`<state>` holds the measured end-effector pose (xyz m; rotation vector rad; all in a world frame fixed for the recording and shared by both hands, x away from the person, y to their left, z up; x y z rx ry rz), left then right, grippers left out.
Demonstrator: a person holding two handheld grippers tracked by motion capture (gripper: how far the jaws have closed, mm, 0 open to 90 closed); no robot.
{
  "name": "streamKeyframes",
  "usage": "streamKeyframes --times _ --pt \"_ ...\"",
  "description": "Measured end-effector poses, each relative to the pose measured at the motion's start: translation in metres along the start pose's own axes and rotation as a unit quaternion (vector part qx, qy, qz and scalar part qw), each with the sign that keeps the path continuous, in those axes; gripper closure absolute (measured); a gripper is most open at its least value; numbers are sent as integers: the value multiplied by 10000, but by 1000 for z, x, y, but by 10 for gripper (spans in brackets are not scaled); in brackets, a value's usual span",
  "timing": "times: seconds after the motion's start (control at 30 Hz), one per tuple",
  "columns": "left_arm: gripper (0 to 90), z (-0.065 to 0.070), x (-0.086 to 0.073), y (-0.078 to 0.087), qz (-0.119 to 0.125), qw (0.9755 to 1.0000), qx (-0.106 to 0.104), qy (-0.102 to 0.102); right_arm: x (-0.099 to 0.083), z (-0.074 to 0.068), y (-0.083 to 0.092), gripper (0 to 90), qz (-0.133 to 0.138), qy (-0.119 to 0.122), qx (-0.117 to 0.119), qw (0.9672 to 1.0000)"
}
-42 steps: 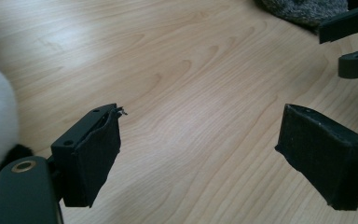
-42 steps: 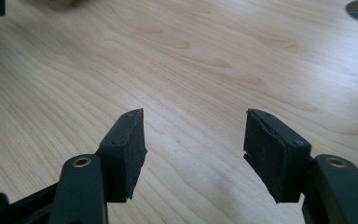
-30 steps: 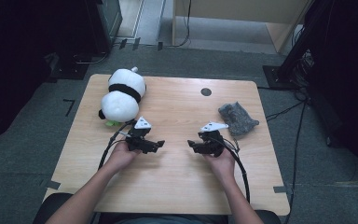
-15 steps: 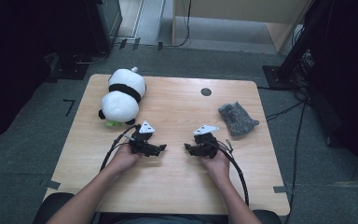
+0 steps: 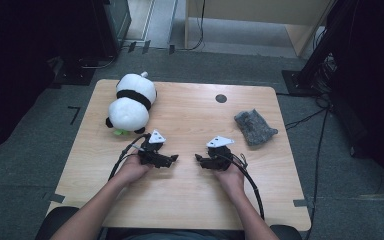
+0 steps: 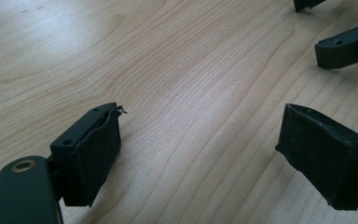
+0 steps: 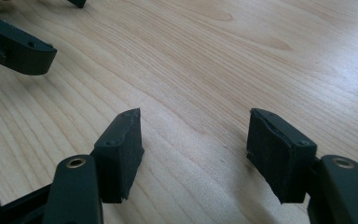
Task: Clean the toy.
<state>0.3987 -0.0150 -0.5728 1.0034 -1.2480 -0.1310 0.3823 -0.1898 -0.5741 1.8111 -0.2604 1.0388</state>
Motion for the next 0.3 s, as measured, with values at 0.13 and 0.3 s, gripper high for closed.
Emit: streamKeyframes --times 0.13,0.3 --pt "132 0 0 0 -4 10000 23 -4 -1 -3 0 278 -75 63 83 9999" --pt "132 1 0 0 -32 10000 76 -43 -2 -3 -1 248 -85 83 67 9999"
Point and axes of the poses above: each handheld gripper's, and its own axes: y roughly backward along the jaws, x roughly out of its top, z roughly to its right, the point moved 8 cm from there along -y, roughly forward along the jaws, and after that the axes turned 9 degrees about -y, right-handed, at the moved point
